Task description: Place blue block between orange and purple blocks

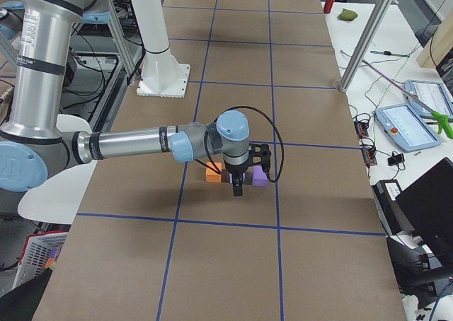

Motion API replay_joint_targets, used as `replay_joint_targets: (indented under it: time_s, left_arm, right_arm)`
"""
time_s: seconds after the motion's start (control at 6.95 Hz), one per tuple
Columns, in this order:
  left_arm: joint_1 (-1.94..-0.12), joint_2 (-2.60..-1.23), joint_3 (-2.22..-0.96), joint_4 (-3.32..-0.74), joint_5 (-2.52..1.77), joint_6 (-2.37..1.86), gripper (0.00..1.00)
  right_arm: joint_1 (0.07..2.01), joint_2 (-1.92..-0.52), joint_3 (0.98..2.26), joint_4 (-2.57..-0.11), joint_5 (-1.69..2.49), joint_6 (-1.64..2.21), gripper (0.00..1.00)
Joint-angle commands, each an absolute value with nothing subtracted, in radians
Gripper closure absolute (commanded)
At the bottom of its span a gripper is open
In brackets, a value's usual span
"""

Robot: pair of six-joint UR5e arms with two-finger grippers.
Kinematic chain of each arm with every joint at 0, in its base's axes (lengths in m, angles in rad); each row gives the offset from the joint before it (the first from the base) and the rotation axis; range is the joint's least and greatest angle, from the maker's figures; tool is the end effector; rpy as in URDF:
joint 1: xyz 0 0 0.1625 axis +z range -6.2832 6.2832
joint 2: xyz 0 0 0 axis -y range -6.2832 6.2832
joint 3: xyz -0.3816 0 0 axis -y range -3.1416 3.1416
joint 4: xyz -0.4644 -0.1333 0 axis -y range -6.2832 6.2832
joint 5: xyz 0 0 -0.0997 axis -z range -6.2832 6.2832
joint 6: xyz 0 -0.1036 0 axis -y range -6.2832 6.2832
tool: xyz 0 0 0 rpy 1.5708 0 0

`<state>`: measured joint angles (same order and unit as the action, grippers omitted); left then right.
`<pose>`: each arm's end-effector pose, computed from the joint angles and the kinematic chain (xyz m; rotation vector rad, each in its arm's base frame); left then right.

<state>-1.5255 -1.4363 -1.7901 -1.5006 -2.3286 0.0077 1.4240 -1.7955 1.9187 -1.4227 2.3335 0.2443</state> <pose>-0.0388 -0.5146 0.5751 -0.0003 0.7580 0.0560 -0.0109 -0.4957 0.5229 0.1058 -0.7932 -0.0112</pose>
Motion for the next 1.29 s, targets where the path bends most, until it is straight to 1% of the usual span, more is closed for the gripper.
replay_joint_targets:
  time_s: [0.0,0.72,1.15]
  left_arm:
    - [-1.526,-1.448,-1.789,-1.5,-2.329,-0.009,0.0]
    - [-1.525,-1.454,-1.79,-1.502,-2.329,-0.003,0.0]
    - [-1.526,-1.457,-1.798,-1.502,-2.336,-0.005,0.0]
  right_arm:
    - [1.425,-1.809,1.919,-1.422,2.338,0.244,0.0]
    - [1.41,-1.779,1.922,-1.431,2.345,0.242,0.0]
    - [1.358,-1.776,1.913,-1.436,2.359,0.236,0.0]
